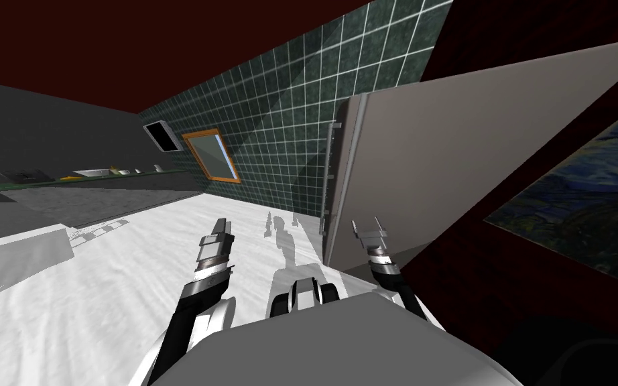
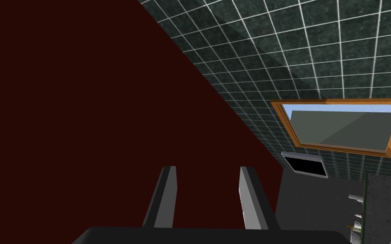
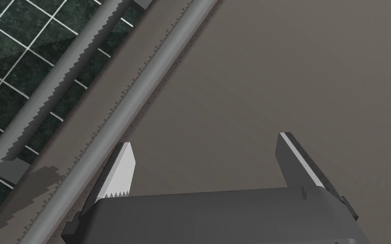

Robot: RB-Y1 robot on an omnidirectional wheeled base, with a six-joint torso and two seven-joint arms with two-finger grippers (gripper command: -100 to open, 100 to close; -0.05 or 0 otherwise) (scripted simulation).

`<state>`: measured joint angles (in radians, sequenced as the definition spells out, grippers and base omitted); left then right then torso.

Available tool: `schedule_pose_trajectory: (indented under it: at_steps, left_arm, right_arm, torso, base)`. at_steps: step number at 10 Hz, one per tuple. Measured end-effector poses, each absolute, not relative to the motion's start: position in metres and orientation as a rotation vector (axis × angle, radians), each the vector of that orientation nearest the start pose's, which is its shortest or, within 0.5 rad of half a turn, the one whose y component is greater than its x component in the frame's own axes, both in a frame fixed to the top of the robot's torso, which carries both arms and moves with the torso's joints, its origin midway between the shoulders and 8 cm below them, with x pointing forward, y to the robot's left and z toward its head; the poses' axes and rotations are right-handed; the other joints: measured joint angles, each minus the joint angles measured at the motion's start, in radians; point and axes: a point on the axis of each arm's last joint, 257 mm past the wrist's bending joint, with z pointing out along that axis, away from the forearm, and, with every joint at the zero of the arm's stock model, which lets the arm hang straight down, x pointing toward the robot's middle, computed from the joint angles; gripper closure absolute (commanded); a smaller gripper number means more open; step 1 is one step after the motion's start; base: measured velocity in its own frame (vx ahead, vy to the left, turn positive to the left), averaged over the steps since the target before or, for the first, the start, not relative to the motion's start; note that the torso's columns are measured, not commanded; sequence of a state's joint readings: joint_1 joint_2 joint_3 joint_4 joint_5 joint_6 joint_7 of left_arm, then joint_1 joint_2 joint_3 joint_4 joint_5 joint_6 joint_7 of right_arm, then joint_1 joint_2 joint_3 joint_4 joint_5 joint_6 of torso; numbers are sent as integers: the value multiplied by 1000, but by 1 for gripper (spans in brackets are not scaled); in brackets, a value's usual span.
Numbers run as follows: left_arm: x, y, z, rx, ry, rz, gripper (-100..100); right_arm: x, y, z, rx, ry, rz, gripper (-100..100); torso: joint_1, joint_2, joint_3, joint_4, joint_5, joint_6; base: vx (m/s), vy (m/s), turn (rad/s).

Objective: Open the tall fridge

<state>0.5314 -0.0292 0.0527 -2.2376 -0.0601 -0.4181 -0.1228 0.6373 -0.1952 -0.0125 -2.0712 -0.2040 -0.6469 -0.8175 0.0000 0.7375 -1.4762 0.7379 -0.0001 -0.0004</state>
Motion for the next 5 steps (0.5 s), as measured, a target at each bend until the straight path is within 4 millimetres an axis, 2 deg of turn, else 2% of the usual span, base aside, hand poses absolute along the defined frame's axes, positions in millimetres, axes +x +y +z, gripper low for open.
schedule_pose_trajectory:
  at_steps: [1,2,4,5]
  left_arm:
    - [358,304,-22,-706,758,-1050,0]
    - [358,304,-22,-706,758,-1050,0]
    - [358,304,-22,-706,758,-1050,0]
    - [358,304,-22,-706,758,-1050,0]
  right_arm:
    - [329,-328,-84,1210,395,2031,-100]
    - [329,-329,-85,1222,381,2048,-100]
    - [325,-334,-95,1277,325,2090,-100]
    - [325,-335,-96,1289,309,2108,-100]
  torso:
    - [0,0,0,0,0,1]
    - [0,1,1,0,0,1]
    - [0,0,0,0,0,1]
    - [0,1,0,0,0,1]
  base:
    - [18,2,-15]
    - [30,10,186]
    - [29,4,25]
    - [32,8,148]
